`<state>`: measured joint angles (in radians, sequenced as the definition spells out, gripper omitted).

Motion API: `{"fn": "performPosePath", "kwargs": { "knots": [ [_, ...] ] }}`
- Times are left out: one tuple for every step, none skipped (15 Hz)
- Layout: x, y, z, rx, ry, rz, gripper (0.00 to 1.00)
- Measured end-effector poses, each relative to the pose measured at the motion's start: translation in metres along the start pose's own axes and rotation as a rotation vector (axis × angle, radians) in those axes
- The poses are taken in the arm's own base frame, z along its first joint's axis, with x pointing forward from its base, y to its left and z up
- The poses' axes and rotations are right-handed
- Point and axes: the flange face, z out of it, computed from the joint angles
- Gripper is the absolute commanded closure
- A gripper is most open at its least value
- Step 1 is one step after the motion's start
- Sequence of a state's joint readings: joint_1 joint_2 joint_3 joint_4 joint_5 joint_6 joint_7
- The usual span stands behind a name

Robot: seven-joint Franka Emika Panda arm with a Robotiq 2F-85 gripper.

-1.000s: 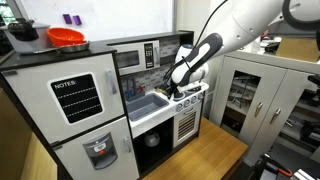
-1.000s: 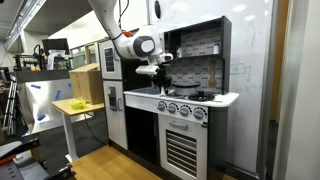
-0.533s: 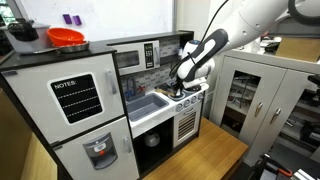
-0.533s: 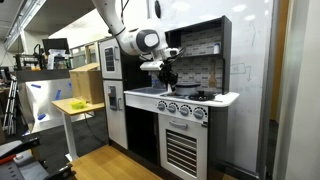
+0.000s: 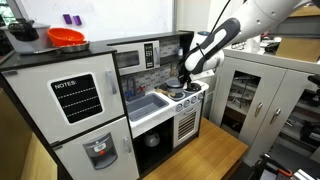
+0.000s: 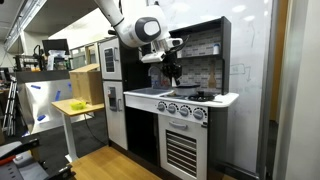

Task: Move the salt shaker from left to right.

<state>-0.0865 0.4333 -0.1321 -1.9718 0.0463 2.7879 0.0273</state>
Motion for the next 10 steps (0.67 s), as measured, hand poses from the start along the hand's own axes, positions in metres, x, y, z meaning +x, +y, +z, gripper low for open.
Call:
{"fn": "performPosePath", "kwargs": {
  "knots": [
    [0.002, 0.002, -0.006, -0.001, 0.004, 0.003, 0.88],
    [0.004, 0.005, -0.010, -0.002, 0.008, 0.007, 0.88],
    [0.006, 0.006, -0.014, -0.002, 0.014, 0.010, 0.88],
    [0.009, 0.007, -0.018, -0.002, 0.021, 0.012, 0.88],
    [0.011, 0.008, -0.020, -0.002, 0.027, 0.013, 0.88],
    [0.013, 0.008, -0.021, -0.001, 0.031, 0.013, 0.88],
    [0.015, 0.008, -0.021, 0.000, 0.033, 0.015, 0.88],
    [0.016, 0.008, -0.019, 0.000, 0.034, 0.016, 0.88],
    [0.018, 0.009, -0.018, 0.000, 0.035, 0.017, 0.88],
    [0.021, 0.010, -0.016, -0.002, 0.035, 0.018, 0.88]
  ]
}}
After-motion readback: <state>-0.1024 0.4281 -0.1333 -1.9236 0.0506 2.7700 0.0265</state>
